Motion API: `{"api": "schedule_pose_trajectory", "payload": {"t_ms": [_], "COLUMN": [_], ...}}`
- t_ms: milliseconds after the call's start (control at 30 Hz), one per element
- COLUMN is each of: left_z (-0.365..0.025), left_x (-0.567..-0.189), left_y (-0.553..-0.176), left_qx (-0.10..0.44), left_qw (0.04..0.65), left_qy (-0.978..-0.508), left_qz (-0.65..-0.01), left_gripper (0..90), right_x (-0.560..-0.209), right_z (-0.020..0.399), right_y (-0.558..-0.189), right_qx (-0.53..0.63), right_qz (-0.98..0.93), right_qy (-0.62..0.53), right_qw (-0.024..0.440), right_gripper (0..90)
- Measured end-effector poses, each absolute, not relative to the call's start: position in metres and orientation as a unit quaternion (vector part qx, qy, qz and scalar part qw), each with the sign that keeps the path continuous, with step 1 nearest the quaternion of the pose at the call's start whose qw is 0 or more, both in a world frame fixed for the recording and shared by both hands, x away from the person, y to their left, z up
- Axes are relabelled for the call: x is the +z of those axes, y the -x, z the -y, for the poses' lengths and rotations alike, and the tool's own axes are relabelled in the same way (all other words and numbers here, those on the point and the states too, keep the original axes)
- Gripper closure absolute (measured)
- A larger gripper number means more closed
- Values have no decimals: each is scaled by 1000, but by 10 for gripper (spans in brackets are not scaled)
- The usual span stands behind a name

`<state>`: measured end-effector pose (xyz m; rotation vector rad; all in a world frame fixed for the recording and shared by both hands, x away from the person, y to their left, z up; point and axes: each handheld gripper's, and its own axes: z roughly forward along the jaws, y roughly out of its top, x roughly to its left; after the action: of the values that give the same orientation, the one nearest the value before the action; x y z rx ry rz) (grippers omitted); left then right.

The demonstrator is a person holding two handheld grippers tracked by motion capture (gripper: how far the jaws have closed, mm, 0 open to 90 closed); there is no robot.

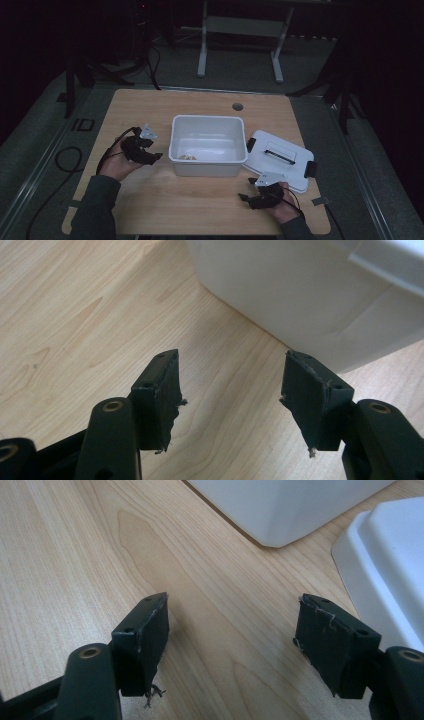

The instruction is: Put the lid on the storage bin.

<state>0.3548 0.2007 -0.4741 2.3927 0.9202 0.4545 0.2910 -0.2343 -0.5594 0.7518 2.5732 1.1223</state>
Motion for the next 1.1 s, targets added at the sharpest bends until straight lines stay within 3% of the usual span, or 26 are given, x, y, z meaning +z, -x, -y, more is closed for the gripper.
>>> {"api": "schedule_pose_trajectory", "payload": {"t_ms": [400,567,1100], "left_z": [-202,-204,-209], "left_x": [-506,-518,-546], "left_y": [-343,-336,-328], "left_qx": [192,184,167], "left_qw": [277,286,311], "left_qy": [-871,-866,-852], "left_qz": [-358,-366,-386], "left_gripper": [391,389,402], "right_x": [-558,-553,-515], "right_z": [234,236,259], "right_y": [-291,-293,-296], "right_qx": [377,364,321], "right_qz": [-881,-889,-900], "right_qy": [-261,-259,-267], "right_qw": [115,105,128], "right_gripper": [302,417,485]}}
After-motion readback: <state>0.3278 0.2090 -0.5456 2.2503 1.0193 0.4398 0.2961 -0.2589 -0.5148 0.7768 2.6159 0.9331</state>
